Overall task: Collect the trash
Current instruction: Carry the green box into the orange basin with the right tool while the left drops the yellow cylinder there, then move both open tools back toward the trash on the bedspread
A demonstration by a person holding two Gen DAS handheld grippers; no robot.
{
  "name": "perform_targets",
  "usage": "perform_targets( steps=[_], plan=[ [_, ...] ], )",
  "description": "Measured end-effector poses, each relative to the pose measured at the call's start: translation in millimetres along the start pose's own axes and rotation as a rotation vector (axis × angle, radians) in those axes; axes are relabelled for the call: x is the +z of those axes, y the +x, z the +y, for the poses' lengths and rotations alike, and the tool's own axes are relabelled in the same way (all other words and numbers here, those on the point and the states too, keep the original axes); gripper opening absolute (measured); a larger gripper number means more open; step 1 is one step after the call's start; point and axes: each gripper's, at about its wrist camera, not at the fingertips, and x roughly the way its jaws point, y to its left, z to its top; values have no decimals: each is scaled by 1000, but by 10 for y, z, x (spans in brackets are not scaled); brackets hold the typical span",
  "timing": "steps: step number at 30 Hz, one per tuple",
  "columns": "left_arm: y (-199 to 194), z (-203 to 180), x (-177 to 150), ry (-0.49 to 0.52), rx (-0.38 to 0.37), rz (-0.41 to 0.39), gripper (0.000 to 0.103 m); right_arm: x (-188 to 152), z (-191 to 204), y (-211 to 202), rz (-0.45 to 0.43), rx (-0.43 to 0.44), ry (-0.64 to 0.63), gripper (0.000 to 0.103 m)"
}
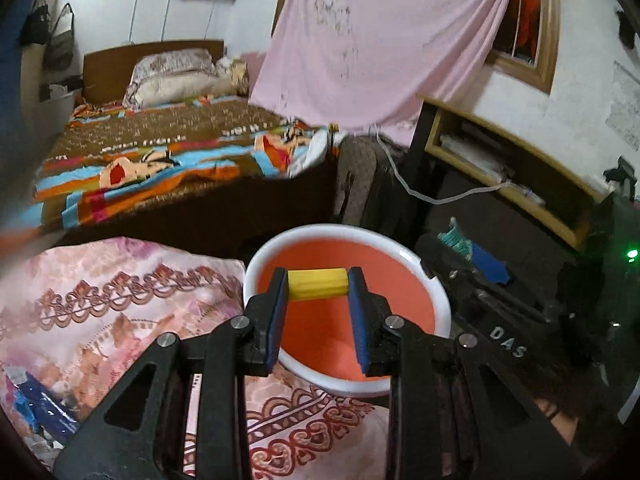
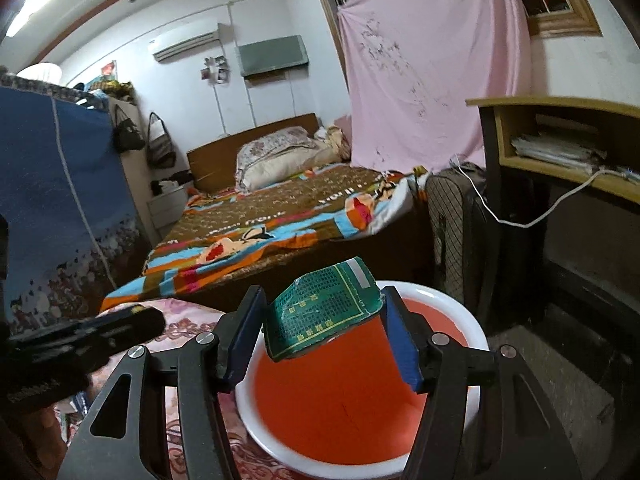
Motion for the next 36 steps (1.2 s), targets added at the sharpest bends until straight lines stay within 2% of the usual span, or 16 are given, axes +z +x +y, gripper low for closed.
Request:
perform_targets(
  steps=[3, 9, 11, 13, 20, 26, 29, 31, 34, 36],
  plan=[
    [81, -41, -7, 2, -3, 37, 14, -7, -66, 13, 15, 1, 22, 60],
    [159, -36, 2, -23, -10, 58, 17, -35, -136, 59, 48, -7, 54, 65],
    [180, -17, 6, -28, 10, 60, 28, -35, -148, 85, 54, -5, 58, 67],
    [180, 7, 5, -45, 18, 61, 34, -40, -161, 103, 61, -5, 64, 73],
    [84, 57, -7, -66, 59, 26, 45, -43, -162, 90, 53, -5, 65, 78],
    [-111, 101, -12, -70, 119, -41, 61, -13, -111, 32, 22, 2, 57, 85],
    [-262, 154, -37, -81, 167, -82, 70, -7, -38, -24, -4, 19, 44, 95],
    [-403, 211, -77, -101, 227, -124, 76, -1, 13, -70, -28, 34, 35, 103],
    [-679, 323, -201, -147, 318, -218, 92, 5, 130, -181, -75, 66, 21, 103],
    [-841, 387, -283, -169, 366, -271, 92, -3, 251, -269, -116, 88, 1, 103]
  ],
)
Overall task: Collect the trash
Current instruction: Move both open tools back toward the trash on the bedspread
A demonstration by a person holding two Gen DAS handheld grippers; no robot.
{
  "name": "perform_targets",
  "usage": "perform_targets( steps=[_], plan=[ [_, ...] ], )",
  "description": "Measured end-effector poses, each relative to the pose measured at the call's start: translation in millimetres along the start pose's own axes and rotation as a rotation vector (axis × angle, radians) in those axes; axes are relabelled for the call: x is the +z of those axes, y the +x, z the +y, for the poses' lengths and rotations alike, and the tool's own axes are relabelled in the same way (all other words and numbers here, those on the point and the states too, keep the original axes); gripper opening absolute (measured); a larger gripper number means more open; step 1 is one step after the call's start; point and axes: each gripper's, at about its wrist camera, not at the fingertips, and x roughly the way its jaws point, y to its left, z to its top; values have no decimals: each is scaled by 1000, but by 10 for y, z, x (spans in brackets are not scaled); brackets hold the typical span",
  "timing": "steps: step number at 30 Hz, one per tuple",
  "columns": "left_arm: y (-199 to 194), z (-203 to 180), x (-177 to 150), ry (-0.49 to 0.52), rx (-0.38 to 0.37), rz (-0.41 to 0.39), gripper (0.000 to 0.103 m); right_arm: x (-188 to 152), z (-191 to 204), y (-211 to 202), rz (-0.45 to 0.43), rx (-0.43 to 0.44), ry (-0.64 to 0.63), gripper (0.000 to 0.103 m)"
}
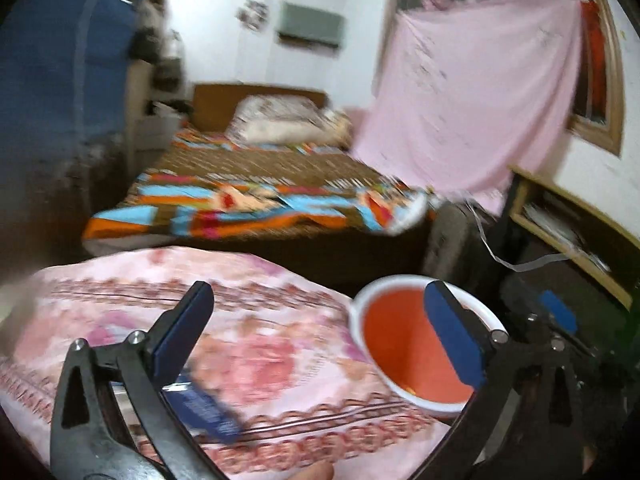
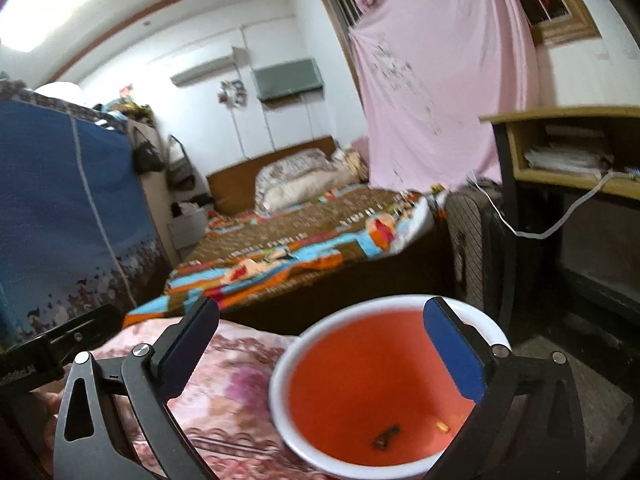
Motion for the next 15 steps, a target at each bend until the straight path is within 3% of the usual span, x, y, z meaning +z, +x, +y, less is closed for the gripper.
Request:
perform_targets(
  steps=[9, 15],
  plan=[
    [-679, 529, -107, -36, 144, -153, 92, -22, 619, -353, -144, 180, -104, 103],
    [-1072, 843, -303, -37, 246, -213, 92, -122, 1038, -488, -172, 303, -162, 103]
  ],
)
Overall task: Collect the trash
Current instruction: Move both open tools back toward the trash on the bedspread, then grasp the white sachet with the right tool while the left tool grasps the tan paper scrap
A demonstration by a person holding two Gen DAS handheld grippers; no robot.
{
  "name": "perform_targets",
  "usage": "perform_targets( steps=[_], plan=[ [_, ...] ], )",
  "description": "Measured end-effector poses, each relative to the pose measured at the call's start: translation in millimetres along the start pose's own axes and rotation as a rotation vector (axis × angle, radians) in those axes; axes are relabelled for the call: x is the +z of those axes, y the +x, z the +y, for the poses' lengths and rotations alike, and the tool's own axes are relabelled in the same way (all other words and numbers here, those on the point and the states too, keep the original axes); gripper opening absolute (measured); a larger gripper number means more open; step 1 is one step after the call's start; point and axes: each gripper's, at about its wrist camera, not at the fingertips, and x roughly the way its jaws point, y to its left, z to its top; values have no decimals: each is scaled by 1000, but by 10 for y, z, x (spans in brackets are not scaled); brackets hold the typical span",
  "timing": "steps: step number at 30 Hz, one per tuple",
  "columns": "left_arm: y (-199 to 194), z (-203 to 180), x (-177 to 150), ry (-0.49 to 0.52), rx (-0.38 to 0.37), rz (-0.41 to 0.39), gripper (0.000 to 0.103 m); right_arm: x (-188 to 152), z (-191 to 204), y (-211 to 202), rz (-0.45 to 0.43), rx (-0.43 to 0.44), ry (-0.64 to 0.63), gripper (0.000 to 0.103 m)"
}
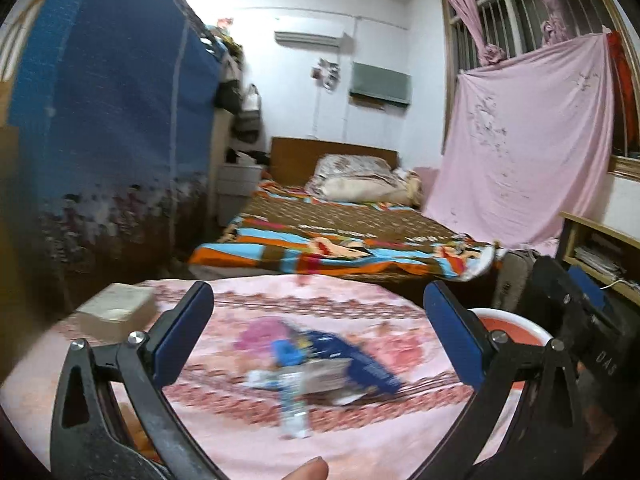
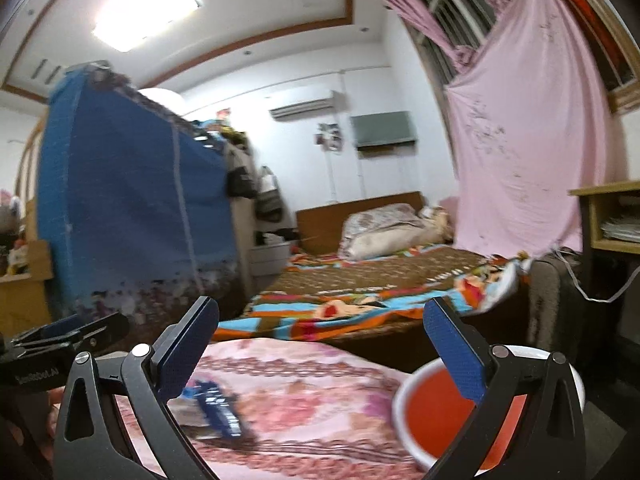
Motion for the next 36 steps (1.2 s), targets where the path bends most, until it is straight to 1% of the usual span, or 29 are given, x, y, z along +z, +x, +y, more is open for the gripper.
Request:
perform_targets(
  steps=[7, 10, 12, 15, 19, 21, 22, 23, 24, 25, 27, 28, 32, 33, 36],
  plan=[
    [-287, 469, -135, -3, 122, -40, 92, -123, 374, 18, 18, 114, -45, 103],
    [-405, 629, -224, -3, 147, -49, 92, -191, 532, 35, 38, 165, -73, 103],
    [-449, 728, -279, 4, 163, -40, 92, -236, 636, 56, 59, 202, -88, 103],
    [-471, 838, -352, 15, 181, -12, 92, -306, 801, 131, 120, 236, -115, 103],
    [-469, 992, -457, 5, 183, 44, 92, -436, 1003, 310, 255, 260, -151, 102],
    [-437, 1027, -505, -7, 179, 75, 92, -477, 1044, 364, 297, 272, -154, 100],
    [-420, 1041, -526, -8, 179, 91, 91, -491, 1067, 391, 317, 278, -157, 95],
    [-398, 1051, -546, -6, 179, 110, 91, -508, 1098, 428, 343, 285, -163, 92],
    [-373, 1059, -566, -5, 177, 131, 91, -533, 1112, 456, 365, 287, -169, 84],
    [-346, 1072, -590, -5, 174, 150, 89, -564, 1139, 488, 393, 291, -176, 80],
    [-301, 1083, -627, -10, 161, 185, 86, -639, 1185, 551, 453, 304, -186, 77],
    [-272, 1091, -639, -12, 153, 206, 83, -685, 1223, 600, 495, 314, -195, 71],
    [-167, 1099, -725, -20, 117, 287, 71, -861, 1328, 725, 623, 352, -231, 57],
    [-139, 1105, -751, -23, 105, 306, 69, -923, 1365, 756, 657, 355, -247, 51],
    [-64, 1109, -826, -29, 79, 367, 61, -1043, 1453, 815, 718, 336, -296, 41]
  ],
)
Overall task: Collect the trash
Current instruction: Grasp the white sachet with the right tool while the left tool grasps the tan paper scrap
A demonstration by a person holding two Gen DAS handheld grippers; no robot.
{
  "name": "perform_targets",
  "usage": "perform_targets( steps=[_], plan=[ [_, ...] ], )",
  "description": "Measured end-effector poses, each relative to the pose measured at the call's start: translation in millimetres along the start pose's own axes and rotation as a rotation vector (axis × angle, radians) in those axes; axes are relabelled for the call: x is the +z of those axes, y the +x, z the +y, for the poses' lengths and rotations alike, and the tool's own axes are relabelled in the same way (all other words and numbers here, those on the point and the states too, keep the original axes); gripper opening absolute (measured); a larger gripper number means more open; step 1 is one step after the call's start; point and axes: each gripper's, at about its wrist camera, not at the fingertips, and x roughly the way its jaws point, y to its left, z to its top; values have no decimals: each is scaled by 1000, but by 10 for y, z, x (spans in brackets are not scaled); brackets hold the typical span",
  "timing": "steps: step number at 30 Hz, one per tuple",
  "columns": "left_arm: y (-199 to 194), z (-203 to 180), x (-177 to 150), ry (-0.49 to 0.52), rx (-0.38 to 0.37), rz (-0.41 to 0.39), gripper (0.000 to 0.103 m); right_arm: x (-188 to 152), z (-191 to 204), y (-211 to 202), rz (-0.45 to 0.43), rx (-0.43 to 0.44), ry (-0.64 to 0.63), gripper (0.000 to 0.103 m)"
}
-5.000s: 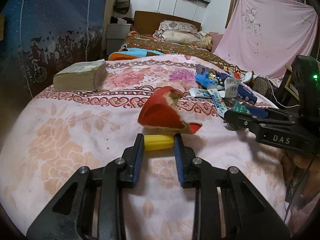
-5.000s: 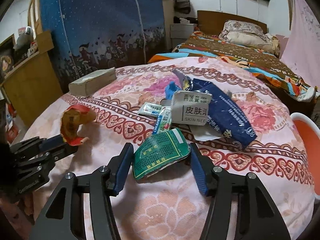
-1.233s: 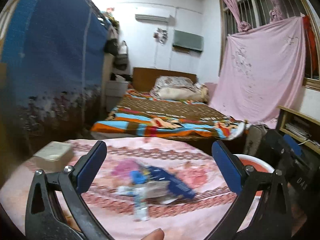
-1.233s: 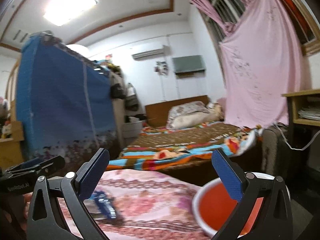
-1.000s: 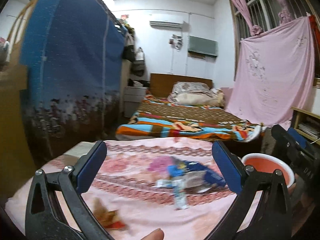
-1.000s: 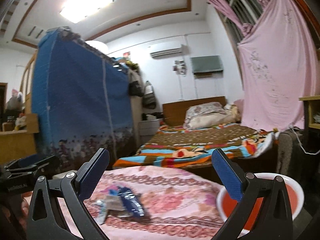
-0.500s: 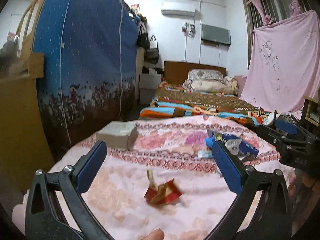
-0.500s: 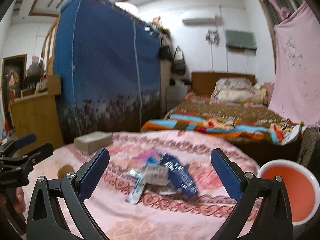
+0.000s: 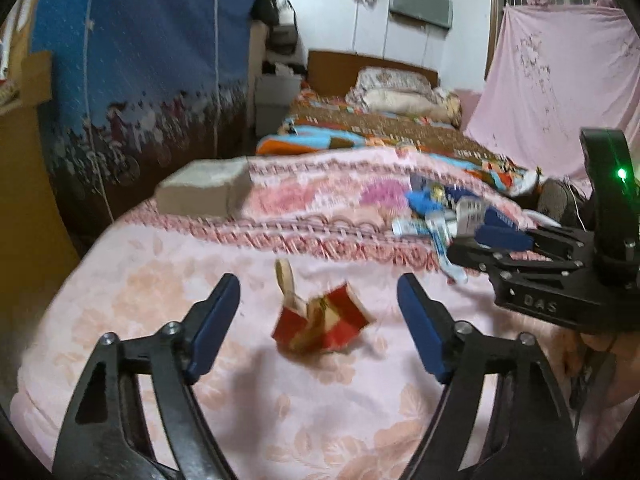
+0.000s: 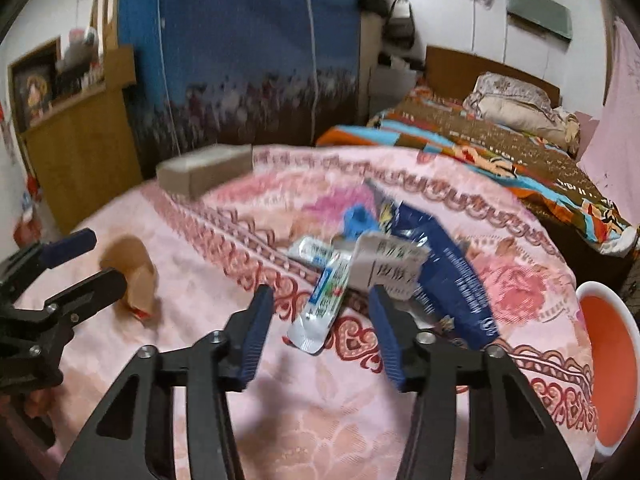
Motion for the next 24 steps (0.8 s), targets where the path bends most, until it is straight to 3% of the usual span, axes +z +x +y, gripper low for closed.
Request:
perform_targets(
  steps=[8, 11, 12, 19, 24],
  plan=[
    [158, 18, 13, -10, -35, 90, 47, 43, -40, 251, 109, 10, 28, 36],
    [239, 78, 52, -37, -45, 128, 33, 61, -24, 315, 134, 11, 19, 27],
    [256, 86, 53, -44, -46, 140, 32, 62, -18, 323, 136, 12, 15, 20],
    [163, 96, 57, -52, -36, 122, 10, 54, -16, 289, 122, 52, 15, 10],
    [127, 115, 75, -60, -29, 104, 2, 48, -23, 211, 83, 89, 23, 9]
  ],
)
